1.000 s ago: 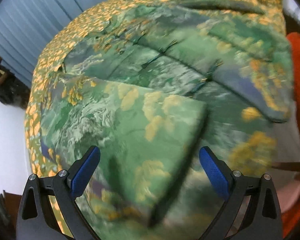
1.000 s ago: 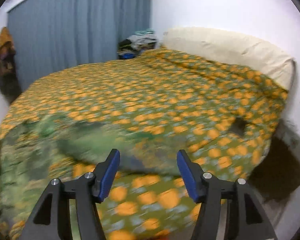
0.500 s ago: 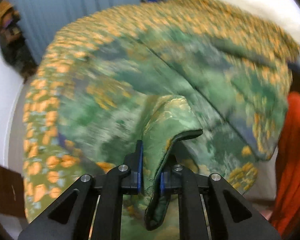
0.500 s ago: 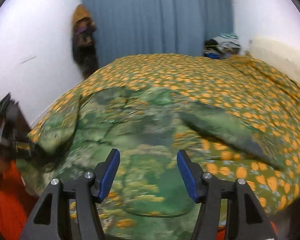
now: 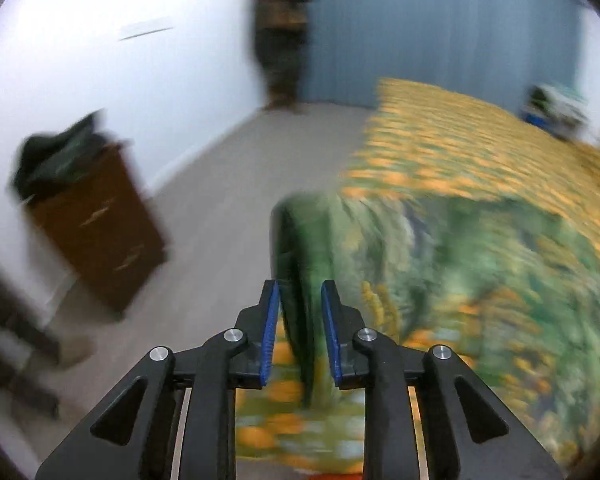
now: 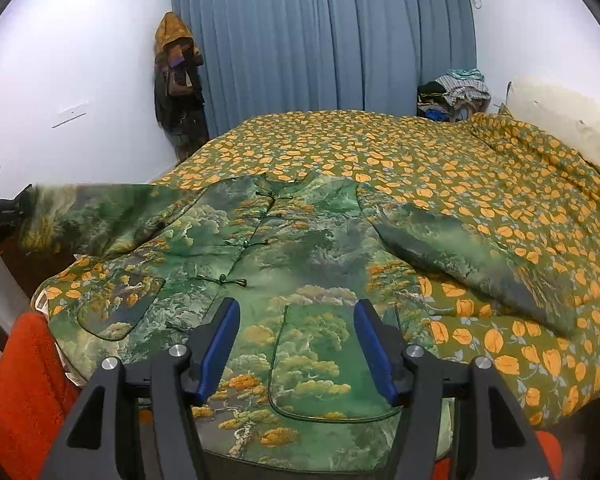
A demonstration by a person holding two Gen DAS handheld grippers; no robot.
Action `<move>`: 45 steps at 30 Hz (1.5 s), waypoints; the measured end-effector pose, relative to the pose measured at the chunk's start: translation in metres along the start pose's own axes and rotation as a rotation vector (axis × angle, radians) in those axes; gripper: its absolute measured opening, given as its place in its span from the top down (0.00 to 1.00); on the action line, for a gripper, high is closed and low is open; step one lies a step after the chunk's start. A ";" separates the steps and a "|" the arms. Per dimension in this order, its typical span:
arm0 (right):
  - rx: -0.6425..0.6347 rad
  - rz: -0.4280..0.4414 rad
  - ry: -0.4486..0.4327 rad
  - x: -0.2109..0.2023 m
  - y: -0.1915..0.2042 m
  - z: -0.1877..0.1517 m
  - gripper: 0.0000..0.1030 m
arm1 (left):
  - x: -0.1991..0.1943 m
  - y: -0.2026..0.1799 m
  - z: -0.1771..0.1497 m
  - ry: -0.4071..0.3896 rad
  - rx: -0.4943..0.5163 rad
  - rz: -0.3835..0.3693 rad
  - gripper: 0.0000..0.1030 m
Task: Fold large clothes
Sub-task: 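Release the sleeves with both grippers, leaving the jacket spread flat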
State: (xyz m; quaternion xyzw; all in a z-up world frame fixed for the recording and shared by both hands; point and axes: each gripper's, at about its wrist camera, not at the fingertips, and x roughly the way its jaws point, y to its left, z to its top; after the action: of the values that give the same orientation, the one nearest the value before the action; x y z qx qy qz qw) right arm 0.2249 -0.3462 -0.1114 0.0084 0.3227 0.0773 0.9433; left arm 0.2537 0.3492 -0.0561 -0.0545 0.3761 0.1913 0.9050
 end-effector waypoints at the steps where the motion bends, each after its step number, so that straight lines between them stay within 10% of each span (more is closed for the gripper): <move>1: 0.004 -0.001 0.002 0.001 0.000 0.000 0.41 | 0.001 0.011 -0.002 0.000 -0.025 0.027 0.79; 3: 0.007 0.000 0.010 0.005 0.000 0.000 0.41 | -0.003 0.024 -0.011 0.005 -0.086 0.029 0.78; 7: -0.009 -0.009 0.018 0.012 0.005 -0.001 0.41 | -0.021 -0.006 -0.030 -0.021 -0.066 -0.007 0.38; 13: 0.006 -0.006 0.040 0.018 0.012 -0.006 0.41 | -0.066 -0.080 -0.057 -0.099 -0.034 -0.210 0.08; 24: -0.025 -0.121 0.036 0.023 0.013 -0.005 0.26 | -0.116 -0.236 -0.102 -0.196 0.151 -0.453 0.07; 45: -0.089 -0.208 0.005 0.024 0.023 -0.008 0.21 | -0.134 -0.287 -0.170 -0.036 0.312 -0.536 0.05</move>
State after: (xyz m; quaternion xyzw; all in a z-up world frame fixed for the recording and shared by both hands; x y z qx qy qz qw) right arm 0.2353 -0.3201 -0.1304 -0.0672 0.3206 -0.0066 0.9448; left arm 0.1667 0.0027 -0.0958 -0.0088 0.3572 -0.1134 0.9271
